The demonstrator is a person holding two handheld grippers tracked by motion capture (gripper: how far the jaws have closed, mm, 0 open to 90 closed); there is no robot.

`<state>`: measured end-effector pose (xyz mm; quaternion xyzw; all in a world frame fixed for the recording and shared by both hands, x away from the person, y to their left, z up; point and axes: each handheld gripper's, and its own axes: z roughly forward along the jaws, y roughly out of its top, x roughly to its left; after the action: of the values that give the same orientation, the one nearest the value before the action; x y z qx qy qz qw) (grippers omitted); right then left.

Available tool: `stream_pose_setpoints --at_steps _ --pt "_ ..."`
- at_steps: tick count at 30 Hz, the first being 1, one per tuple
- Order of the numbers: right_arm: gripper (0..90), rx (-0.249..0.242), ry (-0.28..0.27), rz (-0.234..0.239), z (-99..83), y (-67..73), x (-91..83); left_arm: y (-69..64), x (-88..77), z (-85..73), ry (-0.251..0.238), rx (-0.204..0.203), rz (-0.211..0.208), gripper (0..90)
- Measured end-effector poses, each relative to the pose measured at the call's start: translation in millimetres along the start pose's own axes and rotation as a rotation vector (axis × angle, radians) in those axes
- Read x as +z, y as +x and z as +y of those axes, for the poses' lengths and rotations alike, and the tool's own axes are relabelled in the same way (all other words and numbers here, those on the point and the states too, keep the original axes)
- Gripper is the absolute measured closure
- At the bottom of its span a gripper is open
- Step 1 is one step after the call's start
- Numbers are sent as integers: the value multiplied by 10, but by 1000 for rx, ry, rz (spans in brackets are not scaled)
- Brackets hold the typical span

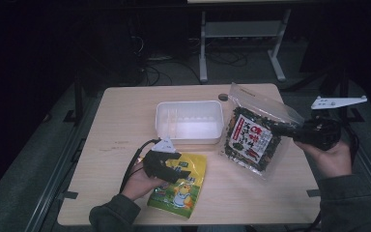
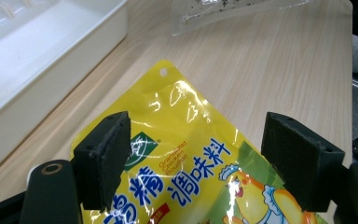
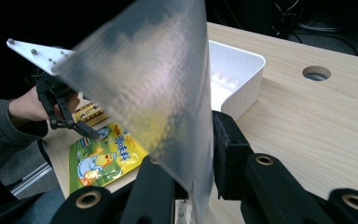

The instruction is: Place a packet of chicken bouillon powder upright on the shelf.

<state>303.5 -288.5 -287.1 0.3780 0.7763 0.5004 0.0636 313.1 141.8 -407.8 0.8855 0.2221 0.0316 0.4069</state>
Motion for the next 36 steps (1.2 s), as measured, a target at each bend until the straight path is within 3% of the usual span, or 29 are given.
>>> stream_pose_setpoints --at_steps 17,36 --pt "781 -32 -20 -26 226 123 96 46 -151 -236 -25 -33 21 234" --pt "781 -103 -27 -46 714 203 625 84 -327 -500 -52 -66 53 233"
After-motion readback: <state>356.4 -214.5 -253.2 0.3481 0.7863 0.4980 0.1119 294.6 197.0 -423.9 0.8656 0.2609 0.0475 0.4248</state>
